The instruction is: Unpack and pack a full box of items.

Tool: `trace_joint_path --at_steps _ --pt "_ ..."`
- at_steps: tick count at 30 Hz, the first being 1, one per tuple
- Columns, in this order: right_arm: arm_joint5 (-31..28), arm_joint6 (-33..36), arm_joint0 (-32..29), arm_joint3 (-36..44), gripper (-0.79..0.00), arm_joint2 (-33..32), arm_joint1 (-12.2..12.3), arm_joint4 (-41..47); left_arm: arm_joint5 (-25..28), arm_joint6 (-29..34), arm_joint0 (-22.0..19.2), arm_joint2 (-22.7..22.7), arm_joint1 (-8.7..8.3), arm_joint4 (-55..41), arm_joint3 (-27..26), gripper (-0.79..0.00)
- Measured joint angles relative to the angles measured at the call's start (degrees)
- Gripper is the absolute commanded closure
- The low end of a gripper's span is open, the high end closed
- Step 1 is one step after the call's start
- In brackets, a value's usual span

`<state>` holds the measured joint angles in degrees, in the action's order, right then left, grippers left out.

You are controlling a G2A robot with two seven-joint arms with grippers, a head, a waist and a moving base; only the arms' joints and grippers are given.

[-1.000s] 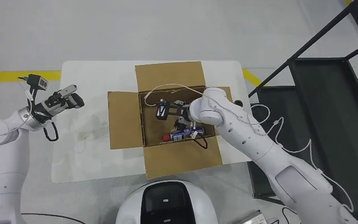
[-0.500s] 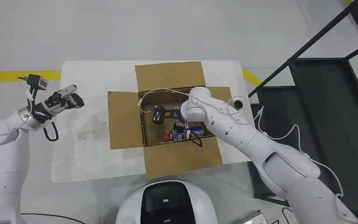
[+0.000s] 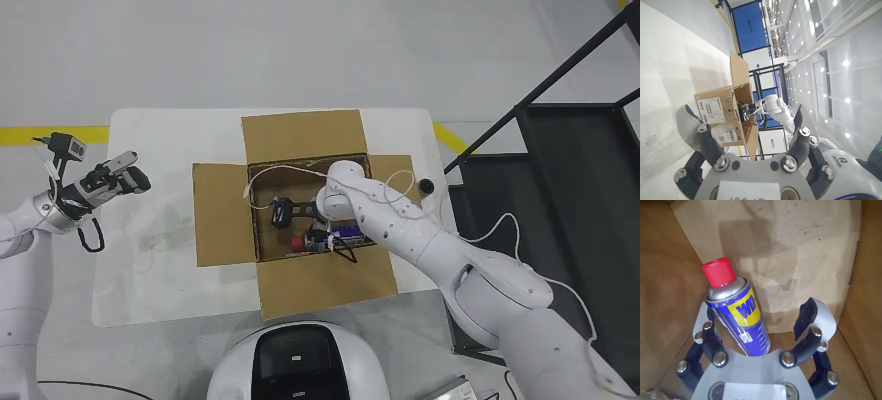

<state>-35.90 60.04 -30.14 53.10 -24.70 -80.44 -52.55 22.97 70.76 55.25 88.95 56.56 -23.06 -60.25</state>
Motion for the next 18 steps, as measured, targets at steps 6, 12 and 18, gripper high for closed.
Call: trace_joint_path --at_steps 6,12,18 --pt "-1.6 -2.5 1.2 -4.9 0.000 1.4 -2.1 0.2 0.0 0.0 0.0 0.0 0.00 0.0 0.0 -0.785" --pt "-2.7 -4.4 2.1 -8.7 0.000 2.3 -3.8 0.3 0.0 0.0 0.0 0.0 0.00 0.0 0.0 -0.785" --pt "-3.1 -6.6 3.1 -11.0 0.000 1.8 -4.5 0.1 0.0 0.0 0.0 0.0 0.00 0.0 0.0 -0.785"
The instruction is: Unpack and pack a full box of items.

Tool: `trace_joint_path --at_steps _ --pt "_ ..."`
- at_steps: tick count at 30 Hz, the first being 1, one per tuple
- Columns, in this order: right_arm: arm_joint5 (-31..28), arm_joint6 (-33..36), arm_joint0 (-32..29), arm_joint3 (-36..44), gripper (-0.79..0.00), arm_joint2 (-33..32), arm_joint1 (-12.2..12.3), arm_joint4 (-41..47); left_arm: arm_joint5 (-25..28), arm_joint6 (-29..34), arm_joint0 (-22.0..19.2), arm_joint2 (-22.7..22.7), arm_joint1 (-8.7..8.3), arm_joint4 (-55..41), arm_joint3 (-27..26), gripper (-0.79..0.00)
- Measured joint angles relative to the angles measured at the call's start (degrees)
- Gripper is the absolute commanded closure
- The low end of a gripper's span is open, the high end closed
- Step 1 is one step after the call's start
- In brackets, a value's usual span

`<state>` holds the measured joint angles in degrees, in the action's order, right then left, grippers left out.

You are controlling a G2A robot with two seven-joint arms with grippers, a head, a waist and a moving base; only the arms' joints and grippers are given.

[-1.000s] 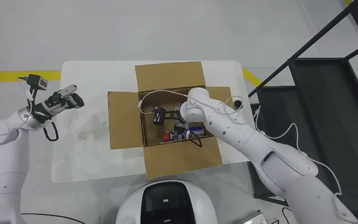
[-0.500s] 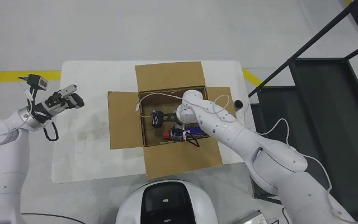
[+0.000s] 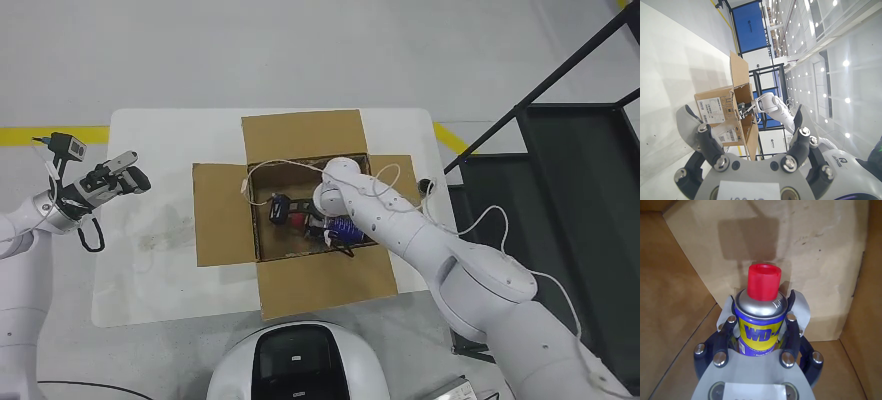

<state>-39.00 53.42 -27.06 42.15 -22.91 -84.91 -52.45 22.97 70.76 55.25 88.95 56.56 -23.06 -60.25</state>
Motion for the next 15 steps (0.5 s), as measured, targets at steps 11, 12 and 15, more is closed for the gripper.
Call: trace_joint_path --at_steps 11,12,15 --pt "-1.0 -0.3 -0.9 5.6 0.000 -4.5 3.6 -2.3 0.0 0.0 0.0 0.0 0.00 0.0 0.0 -0.785" --pt "-1.1 -0.1 -1.5 7.1 0.000 -5.3 4.4 -2.6 0.0 0.0 0.0 0.0 0.00 0.0 0.0 -0.785" --pt "-1.0 0.7 -3.0 11.0 0.000 -7.5 6.1 -3.2 0.0 0.0 0.0 0.0 0.00 0.0 0.0 -0.785"
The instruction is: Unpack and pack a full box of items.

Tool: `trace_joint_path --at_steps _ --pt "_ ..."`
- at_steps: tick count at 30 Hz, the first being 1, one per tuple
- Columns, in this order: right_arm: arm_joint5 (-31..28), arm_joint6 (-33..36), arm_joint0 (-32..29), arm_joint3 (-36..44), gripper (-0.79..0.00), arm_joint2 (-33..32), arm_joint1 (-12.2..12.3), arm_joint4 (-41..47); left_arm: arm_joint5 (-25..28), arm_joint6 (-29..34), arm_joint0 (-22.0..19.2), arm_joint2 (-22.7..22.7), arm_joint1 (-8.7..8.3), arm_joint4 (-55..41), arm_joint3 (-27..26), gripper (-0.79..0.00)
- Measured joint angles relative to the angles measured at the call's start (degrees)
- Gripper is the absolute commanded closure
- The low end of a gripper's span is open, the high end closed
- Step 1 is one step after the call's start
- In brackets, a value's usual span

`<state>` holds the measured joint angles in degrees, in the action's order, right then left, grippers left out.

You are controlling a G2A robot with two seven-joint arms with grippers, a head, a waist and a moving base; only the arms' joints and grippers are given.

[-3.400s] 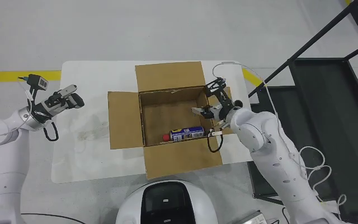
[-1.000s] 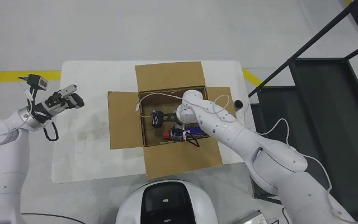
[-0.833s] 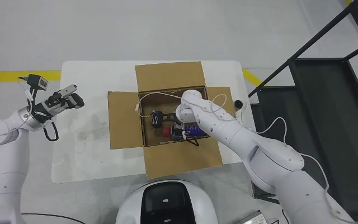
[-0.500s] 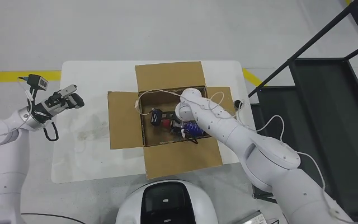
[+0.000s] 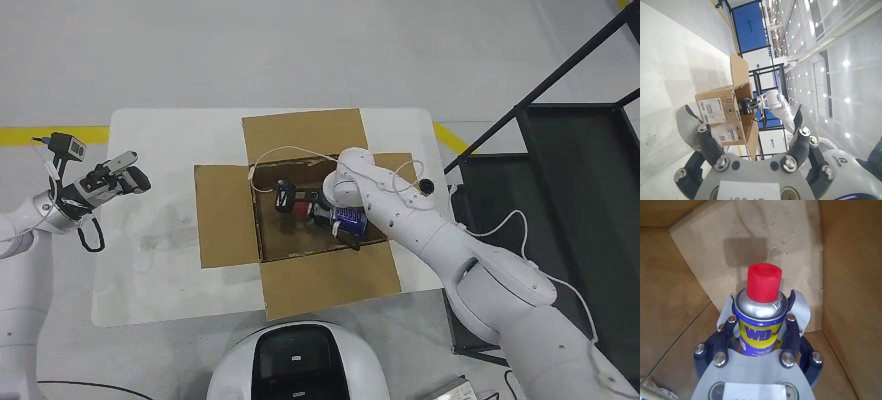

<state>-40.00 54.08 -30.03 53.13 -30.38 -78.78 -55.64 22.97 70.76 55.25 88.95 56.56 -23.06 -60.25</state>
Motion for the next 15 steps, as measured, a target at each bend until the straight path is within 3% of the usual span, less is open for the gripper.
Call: trace_joint_path --at_steps 15 --pt "-1.6 0.0 -15.0 28.0 0.000 -19.4 10.1 -0.2 0.0 0.0 0.0 0.0 0.00 0.0 0.0 -0.785"
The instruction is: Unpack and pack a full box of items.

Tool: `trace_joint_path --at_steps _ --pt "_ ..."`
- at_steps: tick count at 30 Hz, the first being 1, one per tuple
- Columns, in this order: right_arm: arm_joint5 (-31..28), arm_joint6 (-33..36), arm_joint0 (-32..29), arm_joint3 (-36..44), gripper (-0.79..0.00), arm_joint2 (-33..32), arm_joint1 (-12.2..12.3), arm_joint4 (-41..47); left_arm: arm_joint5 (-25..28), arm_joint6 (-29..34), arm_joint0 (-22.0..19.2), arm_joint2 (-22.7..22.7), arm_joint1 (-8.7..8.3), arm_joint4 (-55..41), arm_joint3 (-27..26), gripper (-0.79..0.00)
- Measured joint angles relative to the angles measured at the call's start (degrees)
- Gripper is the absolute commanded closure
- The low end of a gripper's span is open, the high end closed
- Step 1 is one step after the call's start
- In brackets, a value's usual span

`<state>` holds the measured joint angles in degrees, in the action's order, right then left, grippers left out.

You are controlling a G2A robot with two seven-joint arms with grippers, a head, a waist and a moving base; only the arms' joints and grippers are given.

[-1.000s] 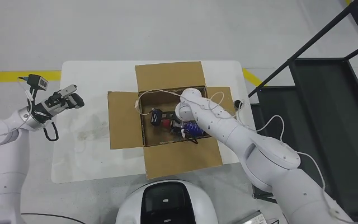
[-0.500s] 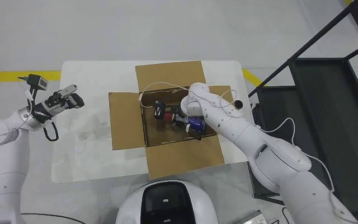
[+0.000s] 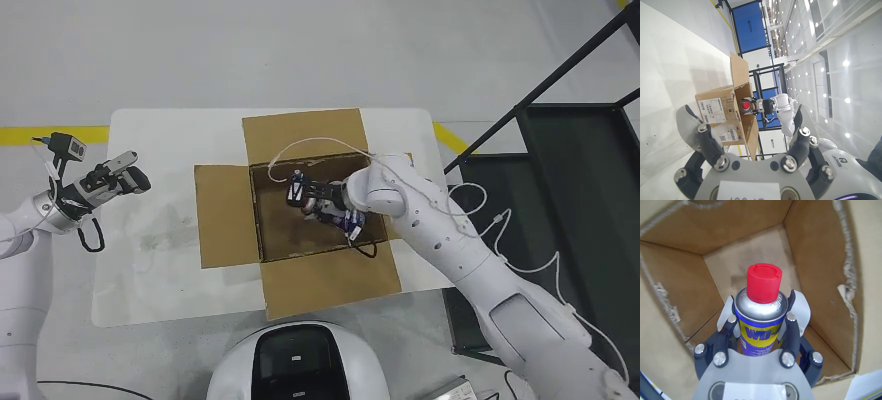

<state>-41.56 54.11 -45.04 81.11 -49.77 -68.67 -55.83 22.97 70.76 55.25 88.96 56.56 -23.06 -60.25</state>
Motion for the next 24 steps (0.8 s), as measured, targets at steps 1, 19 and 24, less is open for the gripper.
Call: trace_joint_path --at_steps 1,19,24 --pt "-0.3 -0.9 -1.6 2.1 0.000 -2.0 0.7 0.3 0.0 0.0 0.0 0.0 0.00 0.0 0.0 -0.785" --pt "-7.9 -29.2 -25.5 21.7 0.000 -29.6 6.6 0.4 0.0 0.0 0.0 0.0 0.00 0.0 0.0 -0.785" --pt "-9.3 -35.7 -32.8 24.9 0.000 -35.7 7.5 -3.6 0.0 0.0 0.0 0.0 0.00 0.0 0.0 -0.785"
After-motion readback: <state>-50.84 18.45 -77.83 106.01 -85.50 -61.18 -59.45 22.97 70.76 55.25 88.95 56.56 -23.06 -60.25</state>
